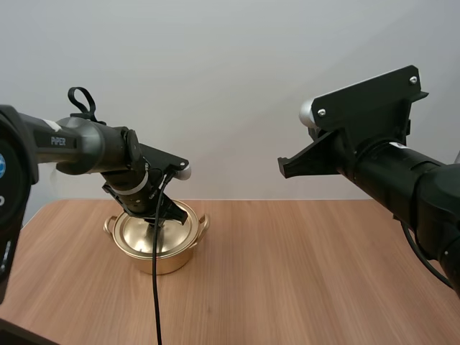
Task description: Open the pot, put the car inside, and close it
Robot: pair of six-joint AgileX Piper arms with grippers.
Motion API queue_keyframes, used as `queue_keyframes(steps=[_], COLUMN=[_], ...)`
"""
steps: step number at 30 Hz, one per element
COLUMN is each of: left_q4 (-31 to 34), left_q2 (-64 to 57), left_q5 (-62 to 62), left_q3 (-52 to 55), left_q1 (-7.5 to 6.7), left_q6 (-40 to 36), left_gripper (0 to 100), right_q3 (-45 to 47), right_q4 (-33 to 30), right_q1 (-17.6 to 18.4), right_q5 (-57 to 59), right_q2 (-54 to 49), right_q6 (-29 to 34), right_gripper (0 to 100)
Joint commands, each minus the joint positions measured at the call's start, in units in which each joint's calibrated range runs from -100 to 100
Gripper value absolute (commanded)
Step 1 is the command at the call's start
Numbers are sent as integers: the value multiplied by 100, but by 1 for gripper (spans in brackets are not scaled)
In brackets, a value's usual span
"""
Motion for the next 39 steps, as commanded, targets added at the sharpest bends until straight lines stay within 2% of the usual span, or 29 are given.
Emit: queue_keyframes(steps=[1,29,35,37,39], left_q4=[11,50,48,48,48], left_q2=[28,172,209,209,209], left_q5=[-4,-199,65,108,123], left_q3=[-1,-1,-1,-1,-1], left_q1=[-3,-3,-3,-3,-3], left_q6=[3,3,3,3,3], left_gripper=[0,0,0,3,12], right_q3=[2,2,2,2,2], right_q4=[-5,-15,-14,-14,-14], right_q1=[-3,-22,-22,-22,-22], right_q5=[34,194,211,211,211], right_q2=[-2,-2,-2,-2,-2], right_q6=[0,0,0,0,0], right_gripper=[0,0,0,0,0])
